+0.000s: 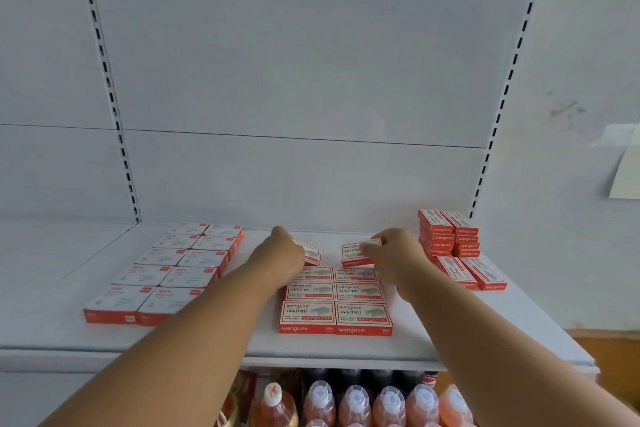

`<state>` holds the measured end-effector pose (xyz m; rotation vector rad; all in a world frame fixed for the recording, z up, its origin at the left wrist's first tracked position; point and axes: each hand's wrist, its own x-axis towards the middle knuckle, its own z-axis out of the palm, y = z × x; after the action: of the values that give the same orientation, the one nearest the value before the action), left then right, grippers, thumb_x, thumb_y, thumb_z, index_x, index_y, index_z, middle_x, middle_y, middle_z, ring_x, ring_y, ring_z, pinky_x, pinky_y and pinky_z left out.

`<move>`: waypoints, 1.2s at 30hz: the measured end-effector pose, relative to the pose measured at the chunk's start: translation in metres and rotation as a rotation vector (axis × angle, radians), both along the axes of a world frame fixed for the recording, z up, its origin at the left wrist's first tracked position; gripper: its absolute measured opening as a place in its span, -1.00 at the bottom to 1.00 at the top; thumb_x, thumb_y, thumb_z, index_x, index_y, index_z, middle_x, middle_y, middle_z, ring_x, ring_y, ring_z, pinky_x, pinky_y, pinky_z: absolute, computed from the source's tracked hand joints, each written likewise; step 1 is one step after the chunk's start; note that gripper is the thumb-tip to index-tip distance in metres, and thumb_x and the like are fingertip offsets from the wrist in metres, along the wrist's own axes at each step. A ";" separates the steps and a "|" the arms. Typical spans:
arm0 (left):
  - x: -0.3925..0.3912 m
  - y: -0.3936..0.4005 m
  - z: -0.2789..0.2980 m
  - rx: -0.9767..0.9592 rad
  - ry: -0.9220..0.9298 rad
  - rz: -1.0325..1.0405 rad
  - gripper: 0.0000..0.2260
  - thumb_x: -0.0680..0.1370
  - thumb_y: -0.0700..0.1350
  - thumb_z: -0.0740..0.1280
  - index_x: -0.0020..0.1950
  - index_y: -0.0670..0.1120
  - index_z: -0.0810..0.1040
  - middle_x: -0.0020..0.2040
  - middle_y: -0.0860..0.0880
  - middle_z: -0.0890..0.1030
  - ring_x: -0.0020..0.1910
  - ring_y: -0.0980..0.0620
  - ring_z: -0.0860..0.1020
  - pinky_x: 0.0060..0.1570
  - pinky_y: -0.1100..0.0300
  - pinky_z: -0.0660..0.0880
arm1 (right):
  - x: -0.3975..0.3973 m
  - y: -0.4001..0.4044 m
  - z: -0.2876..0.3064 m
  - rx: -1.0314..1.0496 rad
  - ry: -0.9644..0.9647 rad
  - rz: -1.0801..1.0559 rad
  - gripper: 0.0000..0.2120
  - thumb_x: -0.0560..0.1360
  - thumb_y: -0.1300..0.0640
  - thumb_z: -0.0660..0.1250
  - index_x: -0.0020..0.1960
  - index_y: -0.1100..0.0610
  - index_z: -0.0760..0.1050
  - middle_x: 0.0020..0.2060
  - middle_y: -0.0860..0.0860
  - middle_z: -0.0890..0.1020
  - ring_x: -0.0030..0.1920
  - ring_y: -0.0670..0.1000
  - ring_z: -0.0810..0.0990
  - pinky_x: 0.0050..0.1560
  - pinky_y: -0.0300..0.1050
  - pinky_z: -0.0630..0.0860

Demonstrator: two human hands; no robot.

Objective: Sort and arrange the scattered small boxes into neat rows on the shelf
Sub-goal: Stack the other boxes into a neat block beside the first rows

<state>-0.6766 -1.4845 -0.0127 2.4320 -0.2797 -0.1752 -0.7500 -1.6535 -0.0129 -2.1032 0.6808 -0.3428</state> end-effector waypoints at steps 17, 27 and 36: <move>0.001 0.000 -0.016 0.248 -0.234 -0.148 -0.65 0.64 0.09 0.11 0.40 0.12 0.43 0.33 -0.08 0.40 0.15 -0.08 0.54 0.09 0.06 0.55 | 0.013 0.004 -0.005 -0.554 0.321 0.184 -0.66 0.61 -0.09 0.13 -0.01 0.15 0.52 -0.11 0.03 0.60 -0.10 0.05 0.59 -0.17 -0.11 0.49; -0.002 0.000 -0.014 0.366 -0.265 -0.048 -0.72 0.59 -0.04 0.20 0.28 -0.07 0.33 -0.07 0.01 0.57 -0.12 -0.01 0.59 -0.25 0.15 0.54 | 0.012 0.008 -0.004 -0.570 0.406 0.136 -0.80 0.64 -0.04 0.11 0.01 0.07 0.38 -0.06 0.02 0.56 -0.06 0.05 0.56 -0.08 -0.09 0.51; 0.000 0.009 -0.008 0.357 -0.237 -0.039 -0.80 0.62 0.05 0.13 0.10 -0.07 0.33 -0.19 0.03 0.52 -0.17 0.00 0.57 -0.32 0.15 0.44 | 0.002 0.007 0.000 -0.652 0.350 0.121 -0.73 0.62 0.07 0.08 0.20 0.15 0.44 -0.09 0.05 0.50 -0.02 0.12 0.55 -0.09 -0.01 0.50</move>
<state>-0.6763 -1.4753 -0.0205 2.8071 -0.4320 0.0532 -0.7479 -1.6465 -0.0127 -2.8575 0.6966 -0.1335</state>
